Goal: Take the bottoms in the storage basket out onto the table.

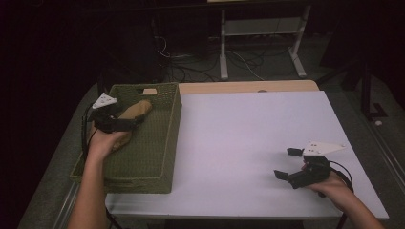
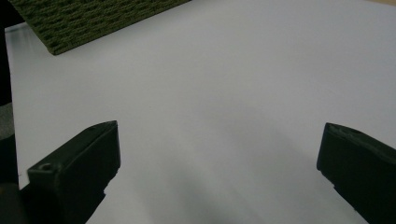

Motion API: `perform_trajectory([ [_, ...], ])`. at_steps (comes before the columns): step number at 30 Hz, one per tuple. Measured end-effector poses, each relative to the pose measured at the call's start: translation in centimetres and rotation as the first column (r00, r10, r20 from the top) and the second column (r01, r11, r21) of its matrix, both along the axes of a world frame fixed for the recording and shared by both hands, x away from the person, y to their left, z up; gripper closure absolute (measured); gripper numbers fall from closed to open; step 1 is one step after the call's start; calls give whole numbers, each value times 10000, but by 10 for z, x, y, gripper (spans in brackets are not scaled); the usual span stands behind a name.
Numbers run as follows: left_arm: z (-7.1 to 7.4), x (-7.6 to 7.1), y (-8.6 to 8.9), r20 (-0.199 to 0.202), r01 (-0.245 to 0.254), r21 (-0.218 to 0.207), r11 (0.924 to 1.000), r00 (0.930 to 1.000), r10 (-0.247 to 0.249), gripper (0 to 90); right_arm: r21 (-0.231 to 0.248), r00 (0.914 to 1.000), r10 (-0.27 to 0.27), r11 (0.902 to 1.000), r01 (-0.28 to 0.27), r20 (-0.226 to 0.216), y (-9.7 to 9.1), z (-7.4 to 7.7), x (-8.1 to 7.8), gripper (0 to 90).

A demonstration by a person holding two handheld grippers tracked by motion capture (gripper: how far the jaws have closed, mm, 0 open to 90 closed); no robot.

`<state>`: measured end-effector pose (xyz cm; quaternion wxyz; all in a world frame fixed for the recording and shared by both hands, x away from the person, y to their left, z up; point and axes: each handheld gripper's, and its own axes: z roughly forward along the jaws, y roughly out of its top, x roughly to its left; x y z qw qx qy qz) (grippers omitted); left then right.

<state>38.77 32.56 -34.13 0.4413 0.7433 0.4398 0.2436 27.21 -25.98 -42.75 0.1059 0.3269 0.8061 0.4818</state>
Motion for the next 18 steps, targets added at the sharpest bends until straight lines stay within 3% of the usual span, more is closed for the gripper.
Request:
perform_trajectory([
  [18,-5,16,2,-220,-192,141,9997,9996,196,2,-85,9999,124,9999,-125,-60,3,-4,1,1],
])
